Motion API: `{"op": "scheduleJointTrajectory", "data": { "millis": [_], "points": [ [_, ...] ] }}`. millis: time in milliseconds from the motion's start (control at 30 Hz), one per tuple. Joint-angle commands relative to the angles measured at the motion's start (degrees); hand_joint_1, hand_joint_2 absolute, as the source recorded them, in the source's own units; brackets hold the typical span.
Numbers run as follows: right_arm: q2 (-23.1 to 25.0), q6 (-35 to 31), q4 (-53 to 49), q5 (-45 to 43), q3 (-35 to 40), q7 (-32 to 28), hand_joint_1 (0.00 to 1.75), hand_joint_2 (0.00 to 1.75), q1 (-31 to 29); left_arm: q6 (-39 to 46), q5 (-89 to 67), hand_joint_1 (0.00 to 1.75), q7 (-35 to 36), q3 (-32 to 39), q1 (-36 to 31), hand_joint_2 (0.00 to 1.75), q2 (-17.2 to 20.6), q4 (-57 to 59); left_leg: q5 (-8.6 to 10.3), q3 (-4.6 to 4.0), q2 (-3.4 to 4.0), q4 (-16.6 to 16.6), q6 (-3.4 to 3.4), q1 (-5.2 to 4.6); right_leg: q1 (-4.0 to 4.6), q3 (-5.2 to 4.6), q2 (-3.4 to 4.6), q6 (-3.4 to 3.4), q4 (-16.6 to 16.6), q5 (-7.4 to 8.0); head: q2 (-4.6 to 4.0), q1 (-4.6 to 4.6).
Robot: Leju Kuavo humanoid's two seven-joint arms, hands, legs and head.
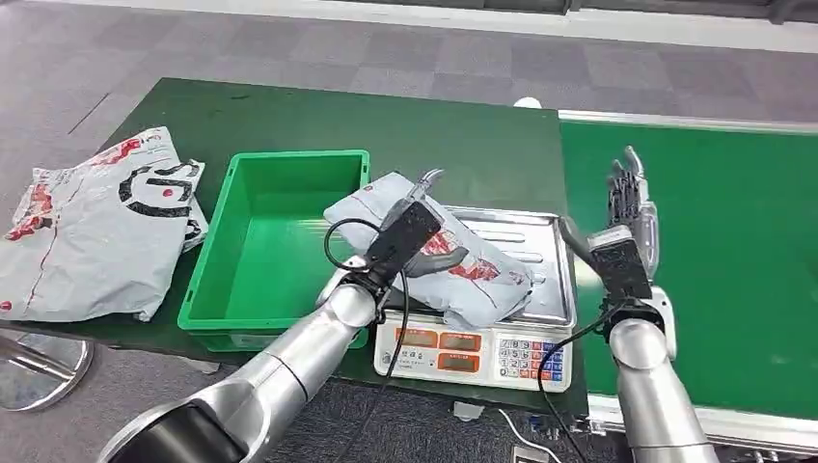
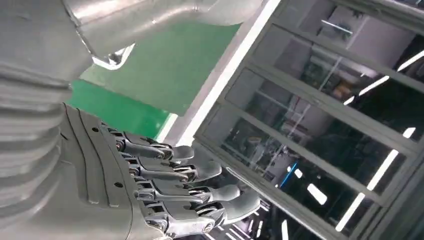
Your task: Moved the parcel from conveyor to table for the left to box.
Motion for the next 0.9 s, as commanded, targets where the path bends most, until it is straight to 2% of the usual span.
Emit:
{"op": "scheduleJointTrajectory", "data": {
  "millis": [33, 67, 100, 233, 333, 567, 900],
  "points": [
    [3.5, 1.0, 1.8, 1.3, -11.4, 2.7, 0.0, 1.75, 0.8, -4.3, -0.3, 0.0, 12.1, -22.0, -5.1, 1.75, 0.3, 6.4, -0.03, 0.3, 0.06, -0.1, 0.14, 0.05, 0.11, 0.31, 0.05, -0.25, -0.2, 0.03, 0.0, 0.0],
    [3.6, 1.8, 0.6, 1.5, -12.6, 2.2, 0.0, 1.75, 1.7, -0.8, -3.6, 0.0, 14.9, -26.9, -6.1, 1.75, 0.3, 7.9, -0.01, 0.24, -0.12, -0.1, 0.11, 0.06, 0.1, 0.31, -0.11, -0.19, -0.2, -0.02, 0.0, 0.0],
    [3.7, 2.7, -0.8, 1.6, -13.1, 2.1, 0.0, 1.75, 2.4, -0.6, -5.8, 0.0, 17.1, -29.6, -6.7, 1.75, 0.3, 8.7, 0.03, 0.13, -0.25, -0.1, 0.08, 0.01, 0.04, 0.22, -0.25, -0.13, -0.1, -0.05, 0.0, -0.02],
    [6.3, 6.3, -3.6, 6.0, -13.3, 3.6, 0.0, 1.75, 1.0, -4.3, -13.2, 0.0, 23.7, -36.3, -8.3, 1.75, 0.3, 12.6, -0.04, 0.15, -0.15, 0.0, 0.11, 0.01, 0.04, 0.24, -0.18, -0.17, -0.1, -0.06, 0.0, 0.0],
    [7.0, 7.2, -1.6, 7.9, -11.2, 4.2, 0.0, 1.75, -1.2, -4.6, -15.0, 0.0, 24.0, -35.9, -8.0, 1.75, 0.3, 15.8, -0.08, 0.11, 0.23, 0.0, 0.06, -0.05, -0.01, 0.05, 0.23, -0.15, 0.0, 0.01, 0.0, 0.0],
    [5.1, 6.3, 5.3, 8.8, -7.5, 3.1, 0.0, 1.75, -6.1, -11.0, -19.9, 0.0, 24.9, -36.5, -7.1, 1.75, 1.5, 16.5, -0.02, 0.38, 0.43, -0.2, 0.09, 0.03, 0.07, 0.26, 0.43, -0.18, -0.2, 0.12, 0.0, -0.02],
    [5.0, 6.3, 5.4, 8.8, -7.5, 3.1, 0.0, 1.75, -6.0, -11.1, -19.9, 0.0, 25.0, -36.5, -7.2, 1.75, 1.4, 16.5, 0.01, 0.62, 0.26, -0.2, 0.07, 0.02, 0.05, 0.56, 0.27, -0.16, -0.2, 0.1, 0.0, -0.02]
  ]
}}
